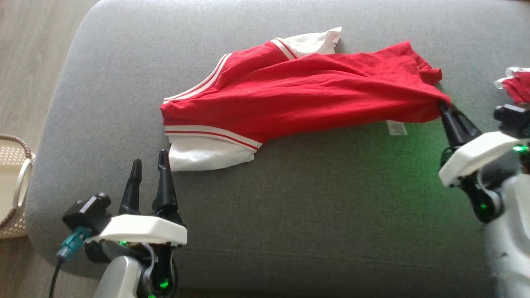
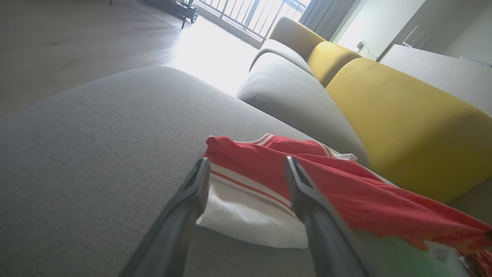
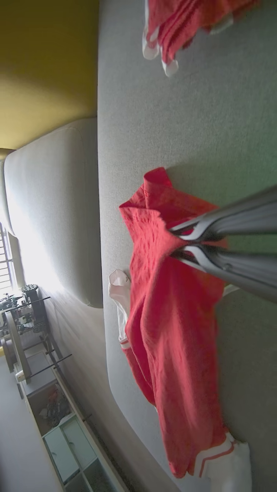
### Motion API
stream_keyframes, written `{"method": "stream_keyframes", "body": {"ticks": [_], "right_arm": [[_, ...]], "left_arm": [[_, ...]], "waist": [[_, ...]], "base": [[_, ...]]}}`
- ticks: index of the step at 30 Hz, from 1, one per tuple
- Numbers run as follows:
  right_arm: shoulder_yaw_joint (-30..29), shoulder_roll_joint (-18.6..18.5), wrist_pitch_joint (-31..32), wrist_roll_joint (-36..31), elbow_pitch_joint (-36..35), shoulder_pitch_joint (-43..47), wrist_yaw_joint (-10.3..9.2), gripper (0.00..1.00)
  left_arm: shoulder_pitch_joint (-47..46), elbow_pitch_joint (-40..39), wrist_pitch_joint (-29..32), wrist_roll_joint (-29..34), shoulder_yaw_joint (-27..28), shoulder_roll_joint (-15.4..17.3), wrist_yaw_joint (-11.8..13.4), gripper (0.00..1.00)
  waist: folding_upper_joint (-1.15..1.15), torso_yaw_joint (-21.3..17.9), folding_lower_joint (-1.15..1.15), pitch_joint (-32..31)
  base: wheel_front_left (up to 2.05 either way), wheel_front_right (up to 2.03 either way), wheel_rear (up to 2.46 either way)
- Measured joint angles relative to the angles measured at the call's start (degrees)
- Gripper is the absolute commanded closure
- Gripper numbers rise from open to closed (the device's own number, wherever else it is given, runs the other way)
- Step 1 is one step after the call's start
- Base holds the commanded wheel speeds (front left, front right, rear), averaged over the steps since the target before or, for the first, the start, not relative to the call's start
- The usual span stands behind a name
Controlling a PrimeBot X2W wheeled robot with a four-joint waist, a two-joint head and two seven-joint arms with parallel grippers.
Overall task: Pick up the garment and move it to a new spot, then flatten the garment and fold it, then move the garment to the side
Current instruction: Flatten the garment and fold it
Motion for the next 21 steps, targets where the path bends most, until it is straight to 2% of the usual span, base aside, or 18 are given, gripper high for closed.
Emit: {"method": "stream_keyframes", "body": {"ticks": [4,7,12,21], "right_arm": [[-2.8,0.7,7.8,-1.3,-11.8,3.6,0.0,1.0],[-3.4,2.1,12.1,-3.6,-13.3,2.3,0.0,1.0],[-4.3,1.5,13.0,-12.0,-5.0,-6.8,0.0,1.0],[-9.6,1.5,2.4,-22.9,12.9,-22.9,0.0,1.0]], "left_arm": [[0.0,-0.3,0.0,0.0,-0.2,0.0,0.0,0.0],[-0.3,-0.2,0.0,0.0,-1.3,0.0,0.0,0.0],[-2.0,0.1,0.0,-1.1,-4.1,0.0,-0.1,0.0],[-4.0,0.1,0.0,-2.2,-6.2,0.0,0.0,0.0]], "waist": [[0.0,0.8,0.0,0.7],[0.0,2.1,0.0,1.6],[0.0,5.5,0.01,3.5],[0.0,11.8,0.01,8.0]], "base": [[0.0,0.0,0.0],[0.0,0.0,0.0],[0.0,0.0,0.0],[0.0,0.0,0.0]]}}
